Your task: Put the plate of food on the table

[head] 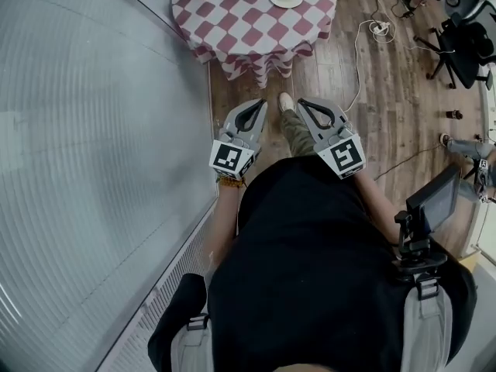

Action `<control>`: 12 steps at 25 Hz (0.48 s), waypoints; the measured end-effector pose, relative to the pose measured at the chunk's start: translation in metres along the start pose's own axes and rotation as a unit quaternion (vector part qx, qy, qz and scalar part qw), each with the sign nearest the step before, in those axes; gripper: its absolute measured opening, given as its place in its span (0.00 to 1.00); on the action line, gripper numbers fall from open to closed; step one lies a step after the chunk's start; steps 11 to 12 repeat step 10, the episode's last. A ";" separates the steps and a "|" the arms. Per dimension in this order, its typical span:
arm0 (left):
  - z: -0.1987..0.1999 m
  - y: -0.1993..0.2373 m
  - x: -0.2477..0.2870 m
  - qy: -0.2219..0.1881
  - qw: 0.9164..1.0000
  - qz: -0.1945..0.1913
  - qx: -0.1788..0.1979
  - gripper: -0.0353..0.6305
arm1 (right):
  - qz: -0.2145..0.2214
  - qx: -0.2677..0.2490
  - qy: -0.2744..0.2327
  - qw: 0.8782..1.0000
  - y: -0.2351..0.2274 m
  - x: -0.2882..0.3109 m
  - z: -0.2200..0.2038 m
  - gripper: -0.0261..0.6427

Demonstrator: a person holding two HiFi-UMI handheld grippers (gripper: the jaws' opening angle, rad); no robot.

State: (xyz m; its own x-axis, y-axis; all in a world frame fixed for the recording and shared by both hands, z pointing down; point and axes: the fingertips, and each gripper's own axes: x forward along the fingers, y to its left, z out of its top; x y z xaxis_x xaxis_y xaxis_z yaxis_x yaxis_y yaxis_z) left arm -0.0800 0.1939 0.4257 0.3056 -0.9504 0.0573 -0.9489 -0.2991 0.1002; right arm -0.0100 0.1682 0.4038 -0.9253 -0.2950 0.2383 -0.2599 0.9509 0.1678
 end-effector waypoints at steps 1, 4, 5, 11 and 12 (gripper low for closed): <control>0.000 0.001 0.001 0.000 1.000 0.000 0.000 0.06 | 0.001 0.001 0.001 1.000 0.000 0.001 0.000 0.05; -0.004 0.002 0.008 0.003 1.000 -0.003 -0.004 0.06 | 0.005 0.005 0.006 1.000 -0.004 0.006 -0.005 0.05; -0.005 0.002 0.010 0.004 1.000 -0.004 -0.005 0.06 | 0.006 0.006 0.008 1.000 -0.006 0.007 -0.007 0.05; -0.017 -0.005 0.012 0.016 1.000 -0.015 -0.017 0.06 | 0.012 0.014 0.012 1.000 -0.006 0.010 -0.014 0.05; -0.017 -0.005 0.012 0.016 1.000 -0.015 -0.017 0.06 | 0.012 0.014 0.012 1.000 -0.006 0.010 -0.014 0.05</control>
